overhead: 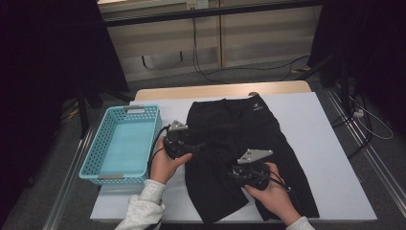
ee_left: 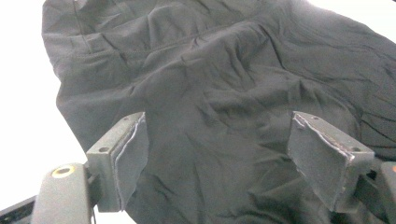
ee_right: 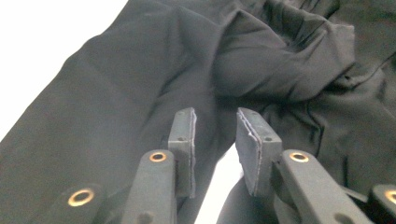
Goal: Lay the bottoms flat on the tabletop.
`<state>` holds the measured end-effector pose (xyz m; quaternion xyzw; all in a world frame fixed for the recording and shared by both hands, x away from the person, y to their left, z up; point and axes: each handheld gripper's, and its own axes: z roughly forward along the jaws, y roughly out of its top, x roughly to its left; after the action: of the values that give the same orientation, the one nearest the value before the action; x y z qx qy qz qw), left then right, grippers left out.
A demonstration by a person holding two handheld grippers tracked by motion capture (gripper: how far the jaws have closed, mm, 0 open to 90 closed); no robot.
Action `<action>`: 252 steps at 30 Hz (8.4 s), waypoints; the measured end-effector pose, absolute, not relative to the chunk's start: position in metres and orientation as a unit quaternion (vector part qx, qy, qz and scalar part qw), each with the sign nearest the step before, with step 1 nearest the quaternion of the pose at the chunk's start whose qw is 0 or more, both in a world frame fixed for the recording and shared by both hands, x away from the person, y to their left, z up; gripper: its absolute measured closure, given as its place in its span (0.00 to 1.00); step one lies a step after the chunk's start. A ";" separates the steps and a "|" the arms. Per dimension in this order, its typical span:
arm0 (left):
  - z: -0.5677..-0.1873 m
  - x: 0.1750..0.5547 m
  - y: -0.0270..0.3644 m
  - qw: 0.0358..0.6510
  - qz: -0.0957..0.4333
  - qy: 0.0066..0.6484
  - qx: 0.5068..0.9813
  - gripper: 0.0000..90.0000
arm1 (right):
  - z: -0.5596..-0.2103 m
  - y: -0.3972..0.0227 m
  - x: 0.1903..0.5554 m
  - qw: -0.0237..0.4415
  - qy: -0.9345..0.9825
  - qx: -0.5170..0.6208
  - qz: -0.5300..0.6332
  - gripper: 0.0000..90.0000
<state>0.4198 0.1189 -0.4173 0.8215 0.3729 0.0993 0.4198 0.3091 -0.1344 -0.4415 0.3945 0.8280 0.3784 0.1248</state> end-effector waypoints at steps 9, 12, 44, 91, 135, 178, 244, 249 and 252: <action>-0.419 0.418 0.127 0.416 0.105 0.379 0.820 0.23 | -0.456 -0.126 0.322 0.125 0.837 0.396 0.357 0.71; -0.419 0.418 0.130 0.409 0.117 0.385 0.819 0.22 | -0.458 -0.119 0.322 0.133 0.839 0.386 0.359 0.74; -0.444 0.437 0.136 0.373 0.149 0.460 0.792 0.20 | -0.449 -0.146 0.284 0.093 0.857 0.370 0.346 0.94; -0.438 0.437 0.146 0.342 0.115 0.527 0.769 1.00 | -0.445 -0.151 0.307 0.167 0.816 0.409 0.372 0.53; -0.442 0.386 0.151 0.308 0.043 0.533 0.787 0.99 | -0.438 -0.279 0.303 0.238 0.728 0.546 0.340 0.44; -0.438 0.386 0.162 0.351 0.088 0.507 0.782 0.26 | -0.440 -0.266 0.321 0.231 0.742 0.521 0.353 0.24; -0.446 0.372 0.155 0.345 0.048 0.494 0.797 0.66 | -0.441 -0.263 0.315 0.237 0.743 0.508 0.366 0.19; -0.447 0.371 0.154 0.342 0.053 0.494 0.797 0.71 | -0.440 -0.263 0.315 0.240 0.742 0.507 0.368 0.18; -0.449 0.370 0.152 0.348 0.030 0.494 0.796 0.87 | -0.439 -0.261 0.316 0.240 0.742 0.503 0.371 0.18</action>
<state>0.3703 0.1520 -0.4489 0.7961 0.4943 0.0305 0.3479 0.3161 -0.2606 -0.4388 0.5033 0.7422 0.3715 0.2405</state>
